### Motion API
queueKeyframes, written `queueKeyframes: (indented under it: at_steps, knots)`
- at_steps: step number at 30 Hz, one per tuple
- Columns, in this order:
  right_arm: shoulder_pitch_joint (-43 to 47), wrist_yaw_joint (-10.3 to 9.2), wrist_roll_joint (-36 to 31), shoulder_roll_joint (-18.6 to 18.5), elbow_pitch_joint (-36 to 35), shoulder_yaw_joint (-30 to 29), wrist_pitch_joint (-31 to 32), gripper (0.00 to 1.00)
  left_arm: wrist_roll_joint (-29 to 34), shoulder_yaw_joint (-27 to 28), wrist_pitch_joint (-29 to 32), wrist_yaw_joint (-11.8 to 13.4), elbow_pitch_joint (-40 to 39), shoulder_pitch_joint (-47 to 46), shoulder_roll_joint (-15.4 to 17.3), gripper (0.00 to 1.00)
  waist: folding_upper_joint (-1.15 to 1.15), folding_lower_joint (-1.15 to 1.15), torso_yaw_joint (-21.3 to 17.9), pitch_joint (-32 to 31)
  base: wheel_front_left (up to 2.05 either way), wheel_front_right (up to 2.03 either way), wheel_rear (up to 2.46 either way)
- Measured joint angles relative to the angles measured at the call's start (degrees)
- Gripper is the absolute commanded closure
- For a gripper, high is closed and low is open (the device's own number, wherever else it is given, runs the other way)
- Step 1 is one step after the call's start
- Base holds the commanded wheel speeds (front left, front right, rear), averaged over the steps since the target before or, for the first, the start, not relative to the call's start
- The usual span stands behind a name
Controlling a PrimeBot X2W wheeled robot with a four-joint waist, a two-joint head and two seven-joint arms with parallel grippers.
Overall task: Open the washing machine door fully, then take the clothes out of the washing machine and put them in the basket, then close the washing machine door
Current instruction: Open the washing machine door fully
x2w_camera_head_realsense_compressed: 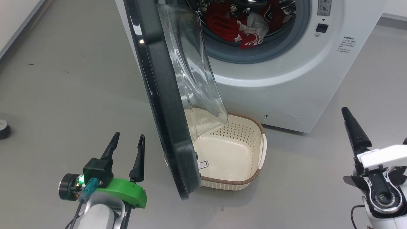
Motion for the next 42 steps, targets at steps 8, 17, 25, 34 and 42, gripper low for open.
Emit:
queueKeyframes:
  at_steps: [8, 17, 25, 34, 42]
  knots:
    - [5.16, 0.00, -23.81, -6.57, 0.13, -0.54, -17.37, 0.00, 0.00, 0.36, 0.00, 0.00, 0.01, 0.36, 0.00, 0.00, 0.00, 0.00, -0.61, -0.09, 0.00, 0.00, 0.00]
    - [7.86, -5.14, -49.51, -13.36, 1.91, 0.27, -24.36, 0.00, 0.16, 0.48, 0.00, -0.02, 0.11, 0.37, -0.01, 0.00, 0.00, 0.00, -1.13, -0.41, 0.00, 0.00, 0.00]
    - [8.73, -9.66, -59.21, -7.59, -3.01, -1.23, -23.15, 0.00, 0.18, 0.66, 0.00, -0.02, 0.29, 0.87, 0.00, 0.00, 0.00, 0.00, -1.20, -0.76, 0.00, 0.00, 0.00]
    - [12.19, -10.15, -62.77, -0.90, -3.77, 1.78, -23.15, 0.00, 0.18, 0.76, 0.00, -0.02, 0.52, 0.99, -0.01, 0.00, 0.00, 0.00, -1.11, -0.86, 0.00, 0.00, 0.00]
    - [12.75, -9.96, -65.53, 1.35, -3.78, 3.36, -23.15, 0.00, 0.18, 0.93, 0.00, -0.03, 0.58, 1.01, 0.00, 0.00, 0.00, 0.00, -1.10, -0.79, 0.00, 0.00, 0.00]
